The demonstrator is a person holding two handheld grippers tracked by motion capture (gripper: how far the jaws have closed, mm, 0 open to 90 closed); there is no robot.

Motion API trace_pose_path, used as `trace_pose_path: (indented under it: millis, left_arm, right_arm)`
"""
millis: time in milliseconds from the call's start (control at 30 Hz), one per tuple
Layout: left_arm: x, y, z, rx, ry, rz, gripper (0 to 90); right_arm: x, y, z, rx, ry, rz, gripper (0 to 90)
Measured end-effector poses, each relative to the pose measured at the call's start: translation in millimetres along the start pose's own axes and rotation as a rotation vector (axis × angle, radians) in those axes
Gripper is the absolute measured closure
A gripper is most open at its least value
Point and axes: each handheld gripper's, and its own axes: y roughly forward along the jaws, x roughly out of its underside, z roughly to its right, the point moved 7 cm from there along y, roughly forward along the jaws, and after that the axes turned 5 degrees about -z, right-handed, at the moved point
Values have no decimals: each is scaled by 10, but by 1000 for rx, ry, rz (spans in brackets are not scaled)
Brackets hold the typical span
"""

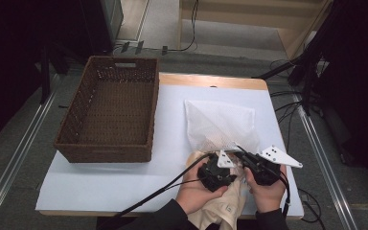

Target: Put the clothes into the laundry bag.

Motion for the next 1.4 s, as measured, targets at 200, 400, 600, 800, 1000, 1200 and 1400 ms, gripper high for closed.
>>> trace_pose_path:
  millis: [200, 400, 600, 800, 1000, 1200, 1400]
  left_arm:
    - [-177, -91, -188, -98, -84, 108, 839]
    - [13, 306, -561, -216, -127, -33, 819]
    - [7, 214, -382, -179, -31, 8, 608]
    - [17, -142, -175, -61, -21, 77, 451]
    - [288, 76, -22, -19, 54, -101, 327]
    - [340, 149, -47, -117, 69, -134, 732]
    - [88, 23, -64, -107, 3, -3, 809]
  right_arm:
    - [-96, -75, -91, -15, -18, 33, 899]
    - [-47, -18, -141, -21, -28, 9, 899]
    - [5, -6, -14, -6, -3, -4, 899]
    - [9, -38, 115, 12, 29, 7, 899]
    - [11, -10, 87, 7, 34, 4, 898]
    - [8, 6, 19, 2, 19, 2, 898]
    - [-10, -22, 51, 1, 25, 14, 898]
